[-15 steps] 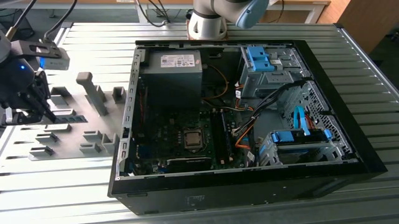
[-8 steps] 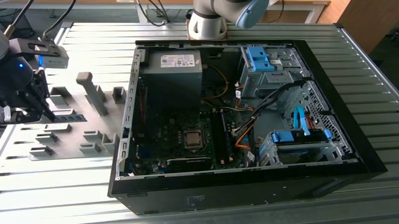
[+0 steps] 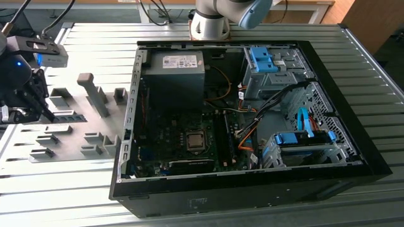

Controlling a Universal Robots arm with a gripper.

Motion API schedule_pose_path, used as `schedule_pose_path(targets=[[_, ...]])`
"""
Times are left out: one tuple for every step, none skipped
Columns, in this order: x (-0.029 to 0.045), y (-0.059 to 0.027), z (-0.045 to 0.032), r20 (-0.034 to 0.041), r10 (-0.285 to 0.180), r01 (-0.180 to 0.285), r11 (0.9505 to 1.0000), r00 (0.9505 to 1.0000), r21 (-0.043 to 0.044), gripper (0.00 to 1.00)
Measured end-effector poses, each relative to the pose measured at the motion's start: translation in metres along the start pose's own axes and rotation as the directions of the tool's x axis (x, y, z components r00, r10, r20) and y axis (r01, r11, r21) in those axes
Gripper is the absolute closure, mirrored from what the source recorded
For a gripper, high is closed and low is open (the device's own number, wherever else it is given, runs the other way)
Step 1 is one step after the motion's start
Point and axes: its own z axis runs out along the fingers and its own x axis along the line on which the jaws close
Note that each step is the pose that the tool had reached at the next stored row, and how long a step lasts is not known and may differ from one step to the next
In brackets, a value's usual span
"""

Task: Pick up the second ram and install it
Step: 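Pick up the second ram and move it above second insertion slot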

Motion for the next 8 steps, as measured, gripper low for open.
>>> schedule_pose_path(targets=[[0.0000,0.0000,-0.0011,0.0000,0.000,0.000,1.0000,1.0000,-0.0001,0.86],[-0.0001,0.0000,-0.0020,0.0000,0.000,0.000,1.0000,1.0000,0.0000,0.86],[-0.0001,0.0000,-0.0031,0.0000,0.000,0.000,1.0000,1.0000,0.0000,0.86],[-0.0001,0.0000,-0.0042,0.0001,0.000,0.000,1.0000,1.0000,0.0000,0.86],[-0.0001,0.0001,-0.0053,0.0000,0.000,0.000,1.0000,1.0000,0.0000,0.86],[-0.0002,0.0001,-0.0064,0.0000,0.000,0.000,1.0000,1.0000,0.0000,0.86],[-0.0002,0.0001,-0.0074,0.0001,0.000,0.000,1.0000,1.0000,0.0000,0.86],[-0.0002,0.0001,-0.0086,0.0000,0.000,0.000,1.0000,1.0000,0.0000,0.86]])
